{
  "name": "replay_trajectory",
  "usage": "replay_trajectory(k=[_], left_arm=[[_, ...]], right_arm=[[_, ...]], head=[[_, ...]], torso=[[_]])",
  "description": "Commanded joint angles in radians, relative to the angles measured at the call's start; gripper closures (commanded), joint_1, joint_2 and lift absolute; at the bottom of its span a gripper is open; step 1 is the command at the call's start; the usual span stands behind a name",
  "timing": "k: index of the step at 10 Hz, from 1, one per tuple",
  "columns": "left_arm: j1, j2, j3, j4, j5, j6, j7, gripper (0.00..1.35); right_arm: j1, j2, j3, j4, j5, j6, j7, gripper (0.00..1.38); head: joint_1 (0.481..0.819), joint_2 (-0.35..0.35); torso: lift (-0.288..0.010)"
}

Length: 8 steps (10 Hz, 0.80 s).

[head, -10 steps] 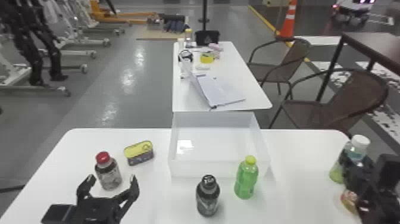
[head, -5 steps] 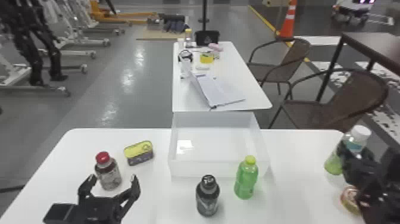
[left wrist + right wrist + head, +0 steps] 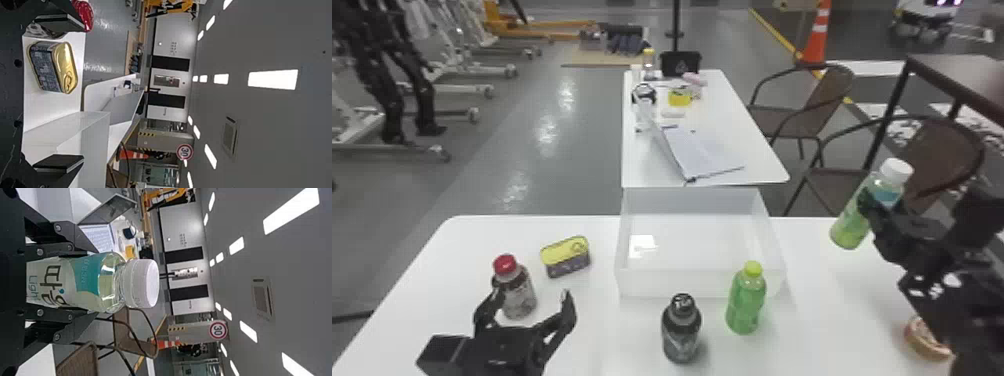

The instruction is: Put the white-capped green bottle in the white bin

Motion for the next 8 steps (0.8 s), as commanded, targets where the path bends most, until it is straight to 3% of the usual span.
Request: replay_trajectory(k=[1, 6, 8], left_arm=[[-0.003, -0.003, -0.003, 0.003, 0.003, 0.001, 0.000, 0.13], [-0.015, -0.003, -0.016, 0.018, 0.013, -0.001, 0.000, 0.13], [-0.019, -0.003, -0.023, 0.025, 0.021, -0.005, 0.003, 0.13]], right_arm=[[-0.041, -0.018, 0.045, -0.009, -0.032, 0.020, 0.018, 1.03], [-0.176, -0.073, 0.235, 0.074, -0.133, 0.017, 0.074, 1.03], [-0.244, -0.057, 0.283, 0.164, -0.147, -0.006, 0.170, 1.03]], head=[[0.549, 0.000], [0.549, 0.000], [0.549, 0.000]], torso=[[-0.100], [-0.100], [-0.100]])
